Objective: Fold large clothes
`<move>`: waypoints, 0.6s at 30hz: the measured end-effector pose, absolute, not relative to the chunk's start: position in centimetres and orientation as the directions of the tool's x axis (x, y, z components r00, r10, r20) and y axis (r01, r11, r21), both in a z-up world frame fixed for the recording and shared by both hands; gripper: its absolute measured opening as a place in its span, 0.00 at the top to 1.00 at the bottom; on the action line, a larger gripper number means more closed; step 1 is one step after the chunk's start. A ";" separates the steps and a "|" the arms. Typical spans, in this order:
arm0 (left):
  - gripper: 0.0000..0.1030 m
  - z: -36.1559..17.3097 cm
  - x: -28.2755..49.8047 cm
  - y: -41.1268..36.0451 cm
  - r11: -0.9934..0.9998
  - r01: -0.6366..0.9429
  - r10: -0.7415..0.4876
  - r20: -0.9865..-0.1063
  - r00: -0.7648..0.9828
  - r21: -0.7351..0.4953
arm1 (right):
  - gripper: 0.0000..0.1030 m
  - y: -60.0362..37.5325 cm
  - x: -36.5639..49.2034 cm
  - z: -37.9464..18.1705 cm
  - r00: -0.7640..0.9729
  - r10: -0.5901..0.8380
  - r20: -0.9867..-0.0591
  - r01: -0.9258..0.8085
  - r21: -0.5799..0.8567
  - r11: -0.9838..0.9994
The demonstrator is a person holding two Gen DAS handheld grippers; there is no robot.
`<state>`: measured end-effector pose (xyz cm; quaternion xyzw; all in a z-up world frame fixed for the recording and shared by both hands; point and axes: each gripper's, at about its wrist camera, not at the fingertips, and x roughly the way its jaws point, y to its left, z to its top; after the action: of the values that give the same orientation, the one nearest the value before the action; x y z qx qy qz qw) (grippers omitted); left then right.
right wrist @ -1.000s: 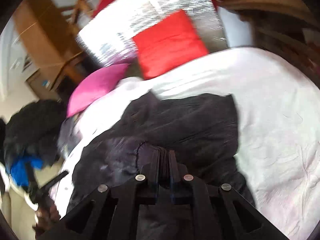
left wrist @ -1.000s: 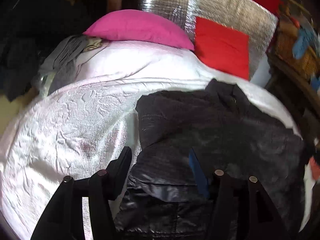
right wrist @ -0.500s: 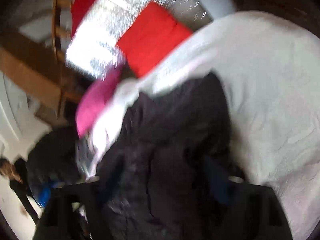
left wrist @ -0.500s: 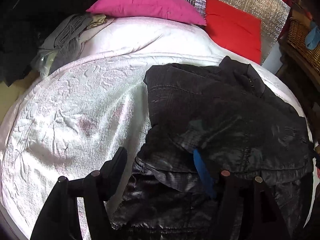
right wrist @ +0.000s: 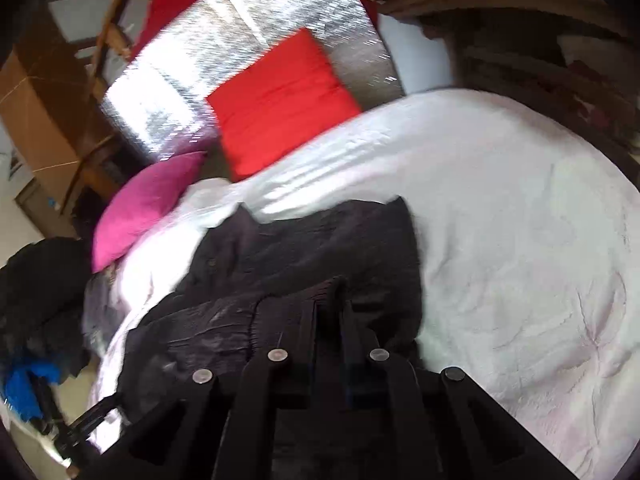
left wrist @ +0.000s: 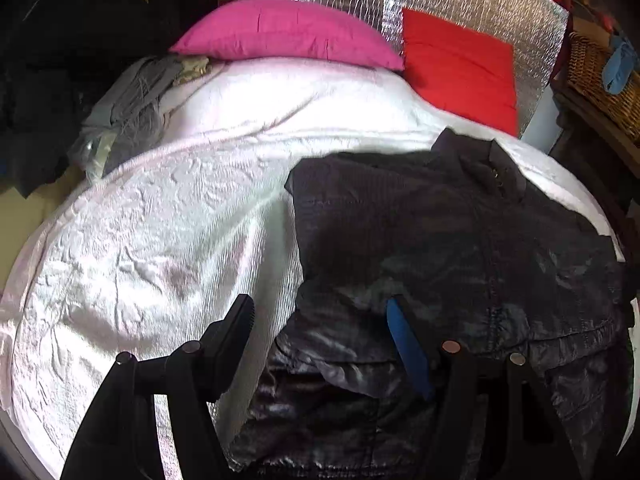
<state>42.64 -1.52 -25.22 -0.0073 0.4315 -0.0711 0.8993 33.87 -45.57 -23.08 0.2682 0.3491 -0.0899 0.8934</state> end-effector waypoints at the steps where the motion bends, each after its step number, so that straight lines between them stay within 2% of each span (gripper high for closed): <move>1: 0.33 -25.0 42.6 -1.7 0.988 0.131 -0.146 -0.767 0.625 -0.081 | 0.90 -45.9 34.2 -23.7 0.732 0.004 -0.682 0.370 0.402 0.838; 5: 0.31 -25.9 43.0 -2.7 0.987 0.152 -0.130 -0.790 0.599 -0.047 | 0.90 -47.9 34.8 -25.5 0.675 -0.053 -0.735 0.461 0.365 0.809; 7: 0.31 -27.4 43.6 -2.8 0.989 0.144 -0.106 -0.829 0.550 -0.031 | 0.88 -49.2 34.4 -25.9 0.680 -0.004 -0.734 0.460 0.422 0.781; 9: 0.31 -27.7 43.8 -2.0 0.989 0.123 -0.136 -0.840 0.526 -0.083 | 0.86 -50.7 33.0 -24.8 0.712 0.044 -0.701 0.464 0.516 0.720; 10: 0.31 -27.4 43.7 -1.6 0.987 0.112 -0.155 -0.834 0.530 -0.112 | 0.74 -50.7 32.7 -24.1 0.734 0.042 -0.678 0.452 0.533 0.715; 11: 0.31 -26.9 43.6 -1.3 0.987 0.105 -0.161 -0.824 0.542 -0.124 | 0.42 -50.5 31.7 -22.4 0.779 0.028 -0.627 0.415 0.548 0.727; 12: 0.31 -26.3 43.3 -1.1 0.987 0.101 -0.161 -0.808 0.567 -0.126 | 0.18 -50.0 30.9 -21.2 0.804 0.029 -0.594 0.382 0.553 0.741; 13: 0.31 -25.6 43.1 -1.1 0.987 0.103 -0.159 -0.790 0.592 -0.121 | 0.04 -49.1 30.1 -20.1 0.830 0.032 -0.557 0.345 0.557 0.756; 15: 0.31 -25.0 42.8 -1.5 0.988 0.116 -0.149 -0.771 0.619 -0.098 | 0.06 -46.1 29.0 -18.1 0.873 0.032 -0.487 0.256 0.513 0.820; 16: 0.31 -25.1 42.8 -1.9 0.991 0.115 -0.128 -0.772 0.622 -0.071 | 0.13 -44.7 29.2 -17.5 0.870 0.032 -0.492 0.235 0.469 0.852; 17: 0.31 -25.4 42.9 -2.3 0.992 0.112 -0.110 -0.777 0.619 -0.051 | 0.39 -42.3 29.6 -17.1 0.855 0.025 -0.518 0.205 0.383 0.901; 18: 0.31 -26.0 43.0 -2.7 0.993 0.115 -0.094 -0.789 0.607 -0.030 | 0.57 -40.2 30.3 -17.3 0.837 0.018 -0.546 0.181 0.308 0.934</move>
<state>43.02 -2.73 -26.00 0.0119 0.4395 -0.0585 0.8963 30.30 -40.22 -17.26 0.1765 0.2818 -0.0430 0.9421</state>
